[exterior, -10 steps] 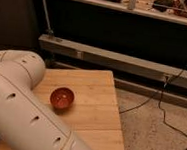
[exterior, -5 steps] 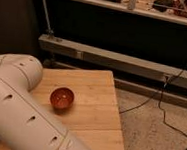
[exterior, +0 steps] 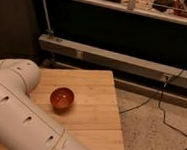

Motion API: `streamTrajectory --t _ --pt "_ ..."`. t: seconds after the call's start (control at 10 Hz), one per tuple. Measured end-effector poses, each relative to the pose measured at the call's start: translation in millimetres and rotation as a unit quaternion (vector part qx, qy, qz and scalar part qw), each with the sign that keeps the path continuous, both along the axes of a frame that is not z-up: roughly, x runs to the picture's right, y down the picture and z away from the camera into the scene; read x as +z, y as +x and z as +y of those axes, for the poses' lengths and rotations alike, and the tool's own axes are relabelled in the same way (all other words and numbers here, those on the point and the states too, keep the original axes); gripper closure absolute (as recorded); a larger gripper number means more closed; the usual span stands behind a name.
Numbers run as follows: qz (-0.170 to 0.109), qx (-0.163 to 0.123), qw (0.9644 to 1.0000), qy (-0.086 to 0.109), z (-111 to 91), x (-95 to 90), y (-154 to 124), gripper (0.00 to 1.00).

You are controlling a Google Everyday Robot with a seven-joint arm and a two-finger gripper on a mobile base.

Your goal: Place the pepper on the white sponge

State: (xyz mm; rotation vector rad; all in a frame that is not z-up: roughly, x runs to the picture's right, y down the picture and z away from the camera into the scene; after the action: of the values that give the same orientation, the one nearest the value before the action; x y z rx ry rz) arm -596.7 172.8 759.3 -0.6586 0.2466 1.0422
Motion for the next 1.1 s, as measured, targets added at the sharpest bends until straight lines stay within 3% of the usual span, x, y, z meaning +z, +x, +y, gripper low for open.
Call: streamTrajectory --t 0.3,0.7,0.9,1.1 --pt "0.001 -0.005 1.0000 -0.008 17 10.0 -3 0.35" --pt "0.000 -0.004 1.0000 -0.007 15 9.1 -4 0.35" --pt "0.020 0.007 0.9998 0.000 -5 21.1 9 0.35" --pt "0.020 0.005 0.9998 0.001 -3 19.9 8 0.35"
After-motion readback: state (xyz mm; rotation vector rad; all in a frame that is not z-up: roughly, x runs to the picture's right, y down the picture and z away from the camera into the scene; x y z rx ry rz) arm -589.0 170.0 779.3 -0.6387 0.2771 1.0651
